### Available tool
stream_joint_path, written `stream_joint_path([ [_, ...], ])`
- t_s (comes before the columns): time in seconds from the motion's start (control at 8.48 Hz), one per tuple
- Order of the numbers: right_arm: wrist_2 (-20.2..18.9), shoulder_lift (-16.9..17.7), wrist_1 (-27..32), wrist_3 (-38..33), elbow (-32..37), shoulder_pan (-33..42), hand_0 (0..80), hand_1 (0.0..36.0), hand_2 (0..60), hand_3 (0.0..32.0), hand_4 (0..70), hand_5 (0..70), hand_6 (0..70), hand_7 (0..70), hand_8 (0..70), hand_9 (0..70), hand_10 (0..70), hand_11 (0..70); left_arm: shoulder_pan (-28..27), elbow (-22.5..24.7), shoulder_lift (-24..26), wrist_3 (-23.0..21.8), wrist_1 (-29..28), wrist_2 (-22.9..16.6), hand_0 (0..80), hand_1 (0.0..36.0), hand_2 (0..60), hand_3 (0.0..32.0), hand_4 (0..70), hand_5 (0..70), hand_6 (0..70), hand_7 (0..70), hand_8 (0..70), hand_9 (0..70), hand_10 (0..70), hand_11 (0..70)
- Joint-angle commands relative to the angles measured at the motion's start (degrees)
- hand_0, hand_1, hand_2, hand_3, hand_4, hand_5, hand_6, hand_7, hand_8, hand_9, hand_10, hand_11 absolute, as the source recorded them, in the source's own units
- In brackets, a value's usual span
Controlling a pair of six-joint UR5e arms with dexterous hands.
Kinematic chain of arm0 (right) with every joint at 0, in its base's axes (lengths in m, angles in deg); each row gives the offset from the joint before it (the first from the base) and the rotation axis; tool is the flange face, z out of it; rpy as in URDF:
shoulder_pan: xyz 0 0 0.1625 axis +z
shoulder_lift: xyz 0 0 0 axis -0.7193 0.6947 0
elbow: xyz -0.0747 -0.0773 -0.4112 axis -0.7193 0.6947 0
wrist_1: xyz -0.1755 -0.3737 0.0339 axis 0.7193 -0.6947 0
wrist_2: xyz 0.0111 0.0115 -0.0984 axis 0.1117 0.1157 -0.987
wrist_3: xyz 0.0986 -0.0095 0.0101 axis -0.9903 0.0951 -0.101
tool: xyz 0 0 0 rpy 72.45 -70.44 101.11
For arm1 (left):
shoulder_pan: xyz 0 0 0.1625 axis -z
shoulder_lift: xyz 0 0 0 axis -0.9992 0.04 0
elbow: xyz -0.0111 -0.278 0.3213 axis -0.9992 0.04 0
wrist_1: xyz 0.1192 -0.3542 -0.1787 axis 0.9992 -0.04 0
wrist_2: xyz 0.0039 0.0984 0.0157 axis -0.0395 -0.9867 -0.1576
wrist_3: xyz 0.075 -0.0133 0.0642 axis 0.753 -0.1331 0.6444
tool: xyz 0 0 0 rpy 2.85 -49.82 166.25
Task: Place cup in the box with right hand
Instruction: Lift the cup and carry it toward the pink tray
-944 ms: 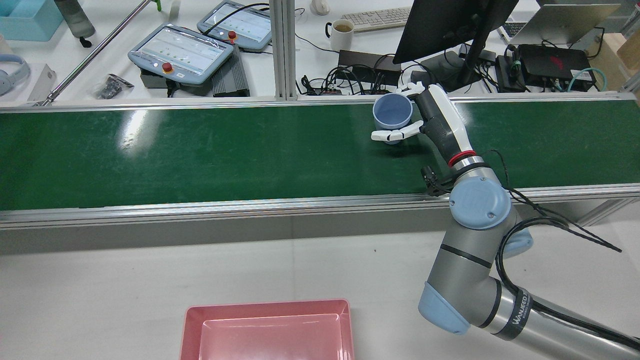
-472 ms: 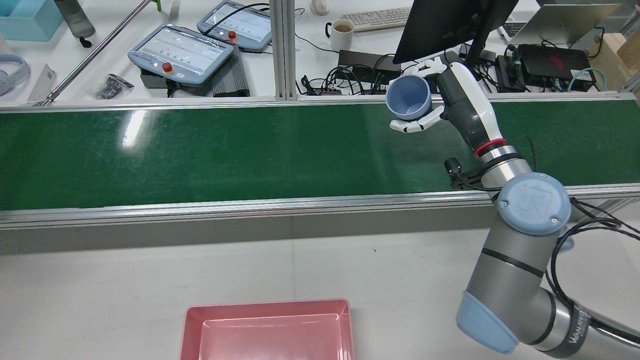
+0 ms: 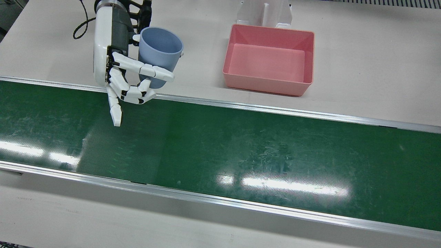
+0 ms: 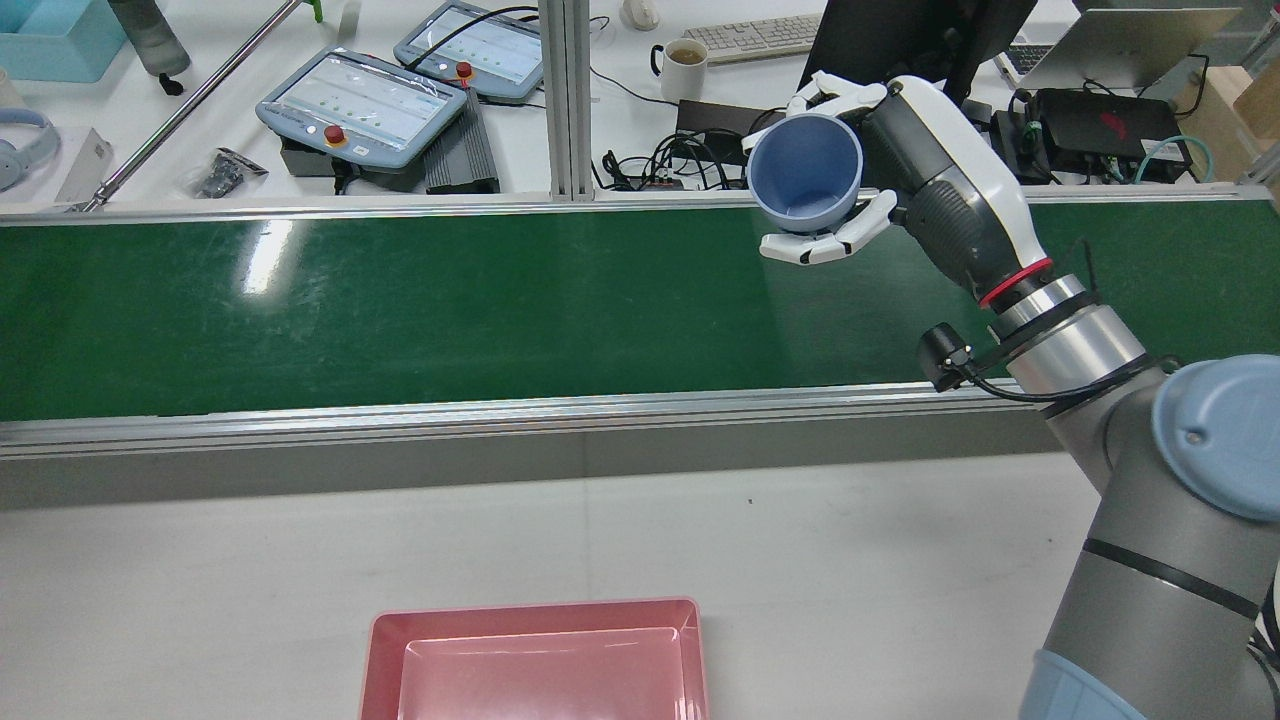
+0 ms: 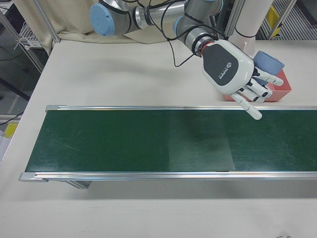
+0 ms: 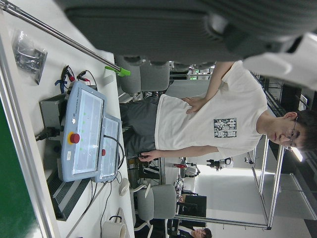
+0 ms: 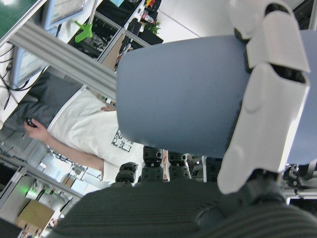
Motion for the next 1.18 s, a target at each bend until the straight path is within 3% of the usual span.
stream_joint_path([
  [0.0, -3.72, 0.08, -2.86, 10.60, -11.51, -13.19, 63.4, 12.6, 0.0, 0.0, 70.0, 4.6, 31.7, 70.0, 31.6, 54.5, 4.3, 6.3, 0.00, -0.01, -0.01, 0.00, -0.02, 0.00, 0.0, 0.0, 0.0, 0.0, 0.0, 0.0, 0.0, 0.0, 0.0, 0.0, 0.0, 0.0],
  [0.12, -3.19, 0.17, -3.05, 15.28, -12.60, -18.40, 63.2, 12.1, 0.0, 0.0, 70.0, 4.6, 31.7, 70.0, 31.7, 54.7, 3.9, 5.7, 0.00, -0.01, -0.01, 0.00, 0.06, 0.00, 0.0, 0.0, 0.0, 0.0, 0.0, 0.0, 0.0, 0.0, 0.0, 0.0, 0.0, 0.0],
  [0.47, -1.96, 1.40, -3.05, 18.48, -12.53, -23.97, 61.7, 10.6, 0.0, 0.0, 70.0, 4.5, 31.5, 70.0, 31.5, 54.6, 3.9, 5.6, 0.00, -0.01, -0.01, 0.00, 0.06, 0.00, 0.0, 0.0, 0.0, 0.0, 0.0, 0.0, 0.0, 0.0, 0.0, 0.0, 0.0, 0.0],
  [0.71, -1.78, 1.31, -3.92, 26.38, -12.88, -28.88, 62.0, 10.7, 0.0, 0.0, 70.0, 4.5, 31.5, 70.0, 31.3, 54.4, 3.5, 5.1, 0.00, 0.08, -0.01, 0.00, 0.06, 0.00, 0.0, 0.0, 0.0, 0.0, 0.0, 0.0, 0.0, 0.0, 0.0, 0.0, 0.0, 0.0],
  [1.06, 4.45, 4.21, -4.02, 26.58, -9.30, -33.65, 62.6, 10.9, 0.0, 0.0, 70.0, 4.5, 31.5, 70.0, 31.6, 54.6, 3.4, 5.0, 0.00, 0.08, -0.01, 0.00, 0.06, 0.00, 0.0, 0.0, 0.0, 0.0, 0.0, 0.0, 0.0, 0.0, 0.0, 0.0, 0.0, 0.0],
])
